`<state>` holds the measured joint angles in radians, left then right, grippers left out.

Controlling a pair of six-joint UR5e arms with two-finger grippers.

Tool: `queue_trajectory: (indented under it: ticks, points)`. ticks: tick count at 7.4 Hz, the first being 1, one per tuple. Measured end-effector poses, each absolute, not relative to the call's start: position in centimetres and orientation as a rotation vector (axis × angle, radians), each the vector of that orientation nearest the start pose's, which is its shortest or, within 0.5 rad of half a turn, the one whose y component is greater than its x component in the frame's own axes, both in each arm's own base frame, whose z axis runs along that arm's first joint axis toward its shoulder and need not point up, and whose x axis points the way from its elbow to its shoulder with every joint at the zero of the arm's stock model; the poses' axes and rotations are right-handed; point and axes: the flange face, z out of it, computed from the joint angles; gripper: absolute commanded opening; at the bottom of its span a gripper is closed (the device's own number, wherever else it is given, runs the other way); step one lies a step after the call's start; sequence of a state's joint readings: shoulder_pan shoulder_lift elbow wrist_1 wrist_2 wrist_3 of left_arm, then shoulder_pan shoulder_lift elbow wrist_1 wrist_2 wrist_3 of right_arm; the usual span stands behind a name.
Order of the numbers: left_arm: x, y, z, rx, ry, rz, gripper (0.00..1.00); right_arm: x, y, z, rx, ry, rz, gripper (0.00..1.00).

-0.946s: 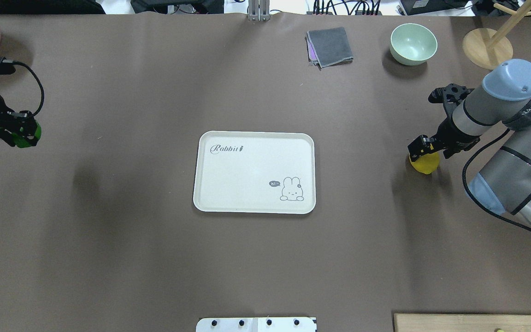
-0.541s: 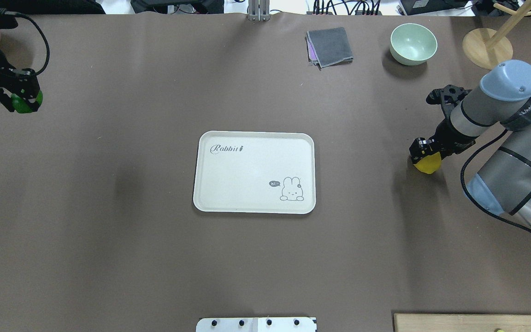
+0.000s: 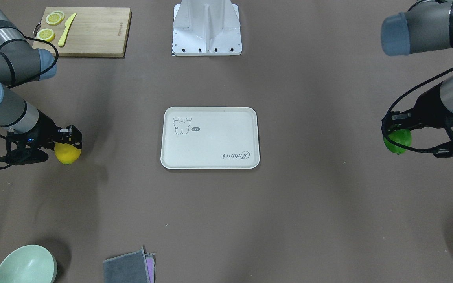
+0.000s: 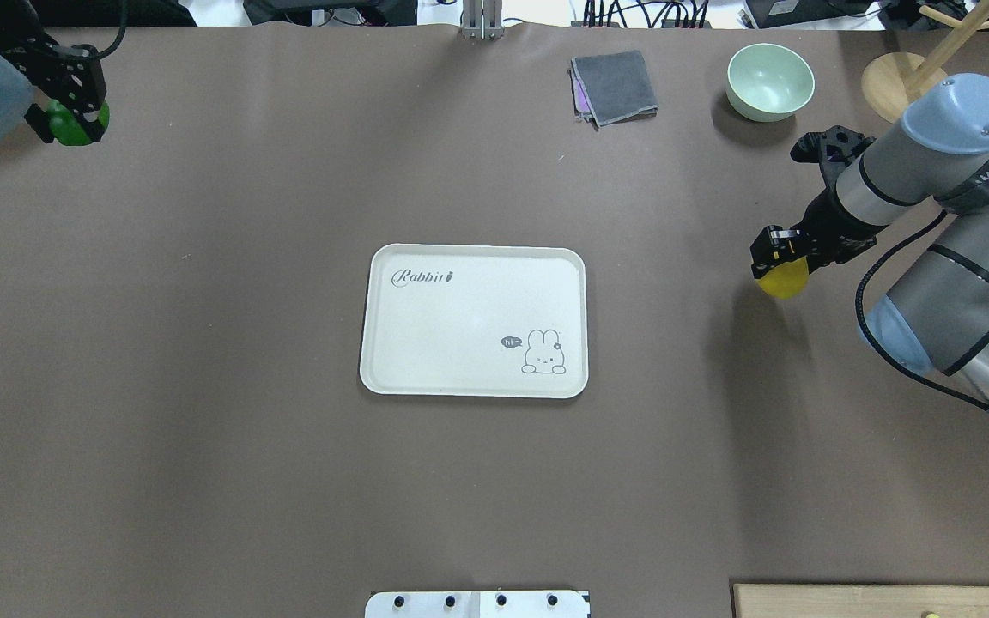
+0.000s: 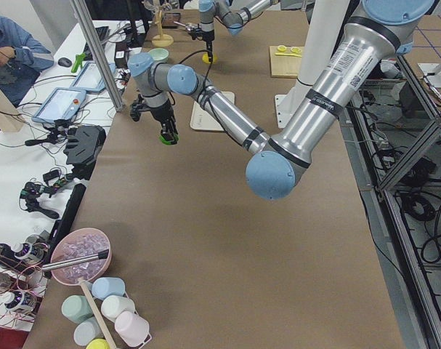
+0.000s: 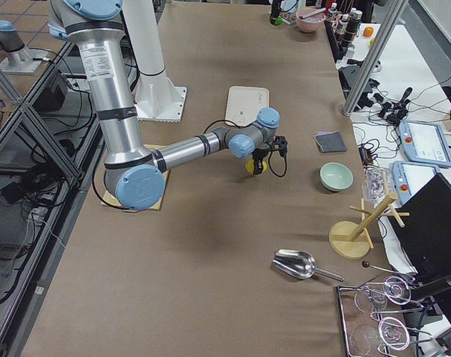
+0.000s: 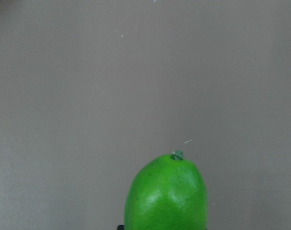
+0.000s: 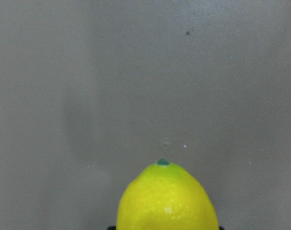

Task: Place all lemons on tray

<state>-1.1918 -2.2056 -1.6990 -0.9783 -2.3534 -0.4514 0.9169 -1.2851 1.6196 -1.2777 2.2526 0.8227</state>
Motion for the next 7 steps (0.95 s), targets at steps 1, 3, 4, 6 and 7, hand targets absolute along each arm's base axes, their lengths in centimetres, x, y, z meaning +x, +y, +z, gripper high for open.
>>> queue_trajectory:
  ticks: [1,3,4,6,7]
  points:
    - [18.4,-62.6,25.8,-0.166,0.785,-0.022,0.0,-33.1,-54.1,41.6,0.01,-0.919,-0.027,0.0]
    - [22.0,-61.8,20.8,-0.189,0.8,-0.076,0.0,-38.0,-55.3,34.6,0.045,-0.959,0.006,0.0]
    - [25.2,-60.7,18.9,-0.208,0.805,-0.089,0.0,-41.7,-55.2,31.0,0.063,-0.969,0.022,0.0]
    - [31.7,-58.1,16.9,-0.221,0.81,-0.088,0.0,-48.7,-53.3,25.8,0.078,-0.988,0.036,0.0]
    - [35.1,-56.6,16.8,-0.208,0.794,-0.08,0.0,-51.4,-51.7,24.9,0.074,-0.997,0.034,0.0]
